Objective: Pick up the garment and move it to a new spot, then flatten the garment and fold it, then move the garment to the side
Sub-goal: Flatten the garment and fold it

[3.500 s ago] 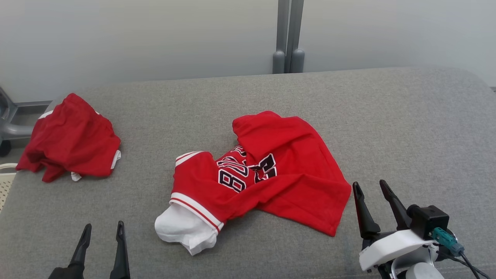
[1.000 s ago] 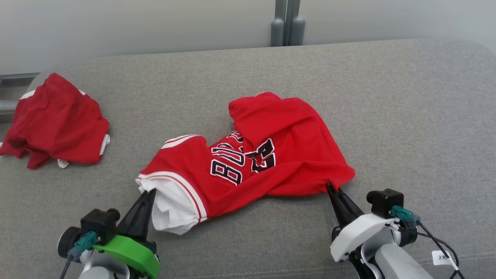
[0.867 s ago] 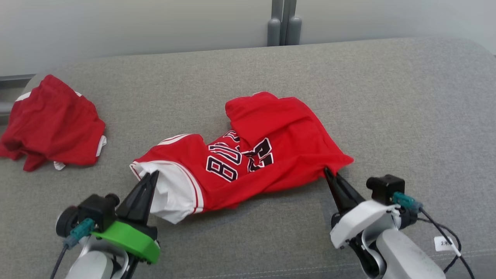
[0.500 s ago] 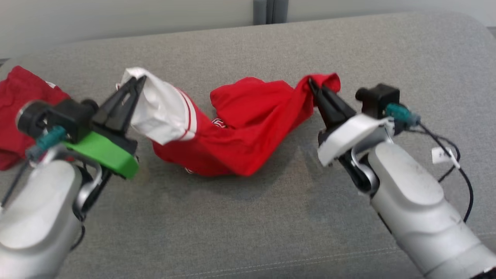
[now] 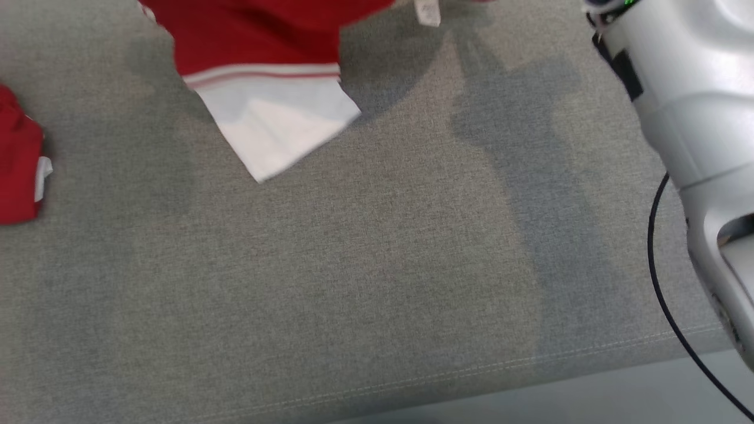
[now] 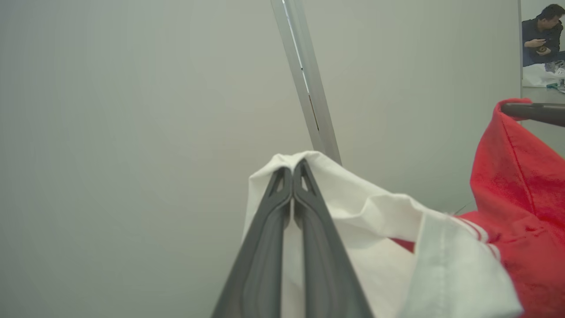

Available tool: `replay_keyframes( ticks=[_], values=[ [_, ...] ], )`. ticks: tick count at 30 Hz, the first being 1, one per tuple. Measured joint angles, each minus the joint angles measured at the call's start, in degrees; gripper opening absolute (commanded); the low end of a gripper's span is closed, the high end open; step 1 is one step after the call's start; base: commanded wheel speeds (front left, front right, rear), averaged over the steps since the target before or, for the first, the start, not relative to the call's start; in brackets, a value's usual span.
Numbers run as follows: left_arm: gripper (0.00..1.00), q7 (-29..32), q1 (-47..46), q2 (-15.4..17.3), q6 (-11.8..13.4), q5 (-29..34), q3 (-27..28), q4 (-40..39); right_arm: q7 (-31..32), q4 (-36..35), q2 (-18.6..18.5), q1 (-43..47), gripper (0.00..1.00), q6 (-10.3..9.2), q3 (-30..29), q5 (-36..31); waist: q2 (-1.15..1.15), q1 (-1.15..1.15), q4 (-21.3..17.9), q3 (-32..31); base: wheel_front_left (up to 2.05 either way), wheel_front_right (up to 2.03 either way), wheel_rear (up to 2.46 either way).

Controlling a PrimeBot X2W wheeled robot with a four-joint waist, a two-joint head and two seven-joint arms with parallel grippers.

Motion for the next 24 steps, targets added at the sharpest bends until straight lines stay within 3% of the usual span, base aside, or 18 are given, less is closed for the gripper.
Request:
replay_keyframes(
  ticks=[4, 14, 24],
  values=[
    [0.0, 0.32, -8.87, -0.57, 0.0, -1.63, -1.97, 4.59, -0.94, 6.27, 0.52, -8.56, 0.0, 0.0, -1.99, 1.69, 0.0, 0.0, -0.59, 3.2, 0.0, 0.0, 0.0],
    [0.0, -2.6, -25.9, -5.81, 0.0, -1.48, -4.41, 16.58, -5.27, 18.79, -2.6, -25.08, 0.0, 0.0, -2.54, -3.82, 0.0, -0.01, -0.29, 7.15, 0.0, 0.0, 0.0],
    [0.0, -7.71, -29.83, -9.09, 0.0, -0.7, -5.38, 23.1, -6.93, 20.14, -2.61, -28.14, 0.0, 0.0, -3.61, -5.15, 0.0, -0.01, 0.48, 11.33, 0.0, 0.0, 0.0]
  ],
)
